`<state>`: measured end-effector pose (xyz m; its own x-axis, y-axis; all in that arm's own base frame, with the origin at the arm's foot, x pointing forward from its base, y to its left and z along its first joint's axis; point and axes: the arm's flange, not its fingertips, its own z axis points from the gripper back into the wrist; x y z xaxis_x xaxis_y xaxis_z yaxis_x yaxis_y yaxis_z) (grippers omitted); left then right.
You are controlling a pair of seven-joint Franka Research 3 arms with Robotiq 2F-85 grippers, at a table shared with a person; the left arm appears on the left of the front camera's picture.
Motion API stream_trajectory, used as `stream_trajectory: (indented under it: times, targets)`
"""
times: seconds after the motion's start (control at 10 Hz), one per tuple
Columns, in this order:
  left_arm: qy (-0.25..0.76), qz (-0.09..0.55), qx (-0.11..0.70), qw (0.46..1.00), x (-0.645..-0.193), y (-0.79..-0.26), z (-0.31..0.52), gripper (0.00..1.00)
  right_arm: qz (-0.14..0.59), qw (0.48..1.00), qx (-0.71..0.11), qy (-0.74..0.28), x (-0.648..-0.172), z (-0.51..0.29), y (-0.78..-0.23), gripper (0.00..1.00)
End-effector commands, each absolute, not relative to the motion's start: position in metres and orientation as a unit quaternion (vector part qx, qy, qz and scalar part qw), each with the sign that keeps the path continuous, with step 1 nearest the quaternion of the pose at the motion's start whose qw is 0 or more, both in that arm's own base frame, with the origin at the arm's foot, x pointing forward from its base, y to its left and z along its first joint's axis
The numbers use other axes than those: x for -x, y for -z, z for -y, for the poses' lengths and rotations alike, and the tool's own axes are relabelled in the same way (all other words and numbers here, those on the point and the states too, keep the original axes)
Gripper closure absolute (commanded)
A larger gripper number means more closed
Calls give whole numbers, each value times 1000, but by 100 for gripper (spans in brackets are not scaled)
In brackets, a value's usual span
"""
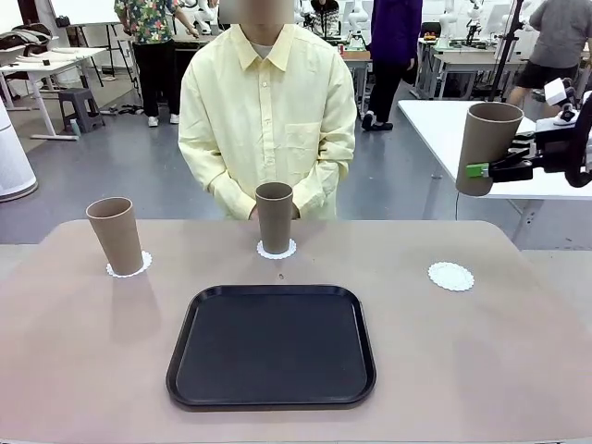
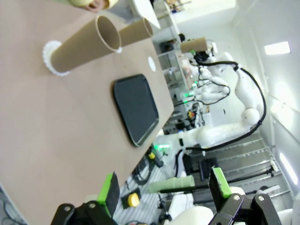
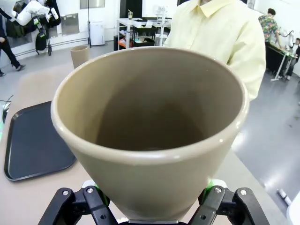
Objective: Place coasters on the table and set cups on them.
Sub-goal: Take one Reusable plastic cup from the Flat Tray and place it on a coaster set by the human.
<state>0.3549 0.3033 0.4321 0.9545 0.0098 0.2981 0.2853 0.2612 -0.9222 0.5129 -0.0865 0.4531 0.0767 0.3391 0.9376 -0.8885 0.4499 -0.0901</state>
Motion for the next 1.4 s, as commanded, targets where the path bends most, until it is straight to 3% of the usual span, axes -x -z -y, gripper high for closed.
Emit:
stream_trajectory:
  times: [0.0,0.1,0.7,1.0,1.3]
  targets:
    - [86,123,601,785,-354,-434,-304,0,505,684,-283,-444,-505,80,-451,18]
    - [86,123,601,785,-354,-434,-304,0,521,684,-257,-441,-502,68,-454,18]
    - [86,123,601,785,-354,-434,-304,0,507,683,-299,-433,-517,79,-452,18]
    - [86,123,601,785,-354,-434,-304,0,462,692,-351,-430,-504,88,-413,18]
    - [86,123,601,785,-354,-434,-304,0,447,702,-337,-441,-499,94,-376,18]
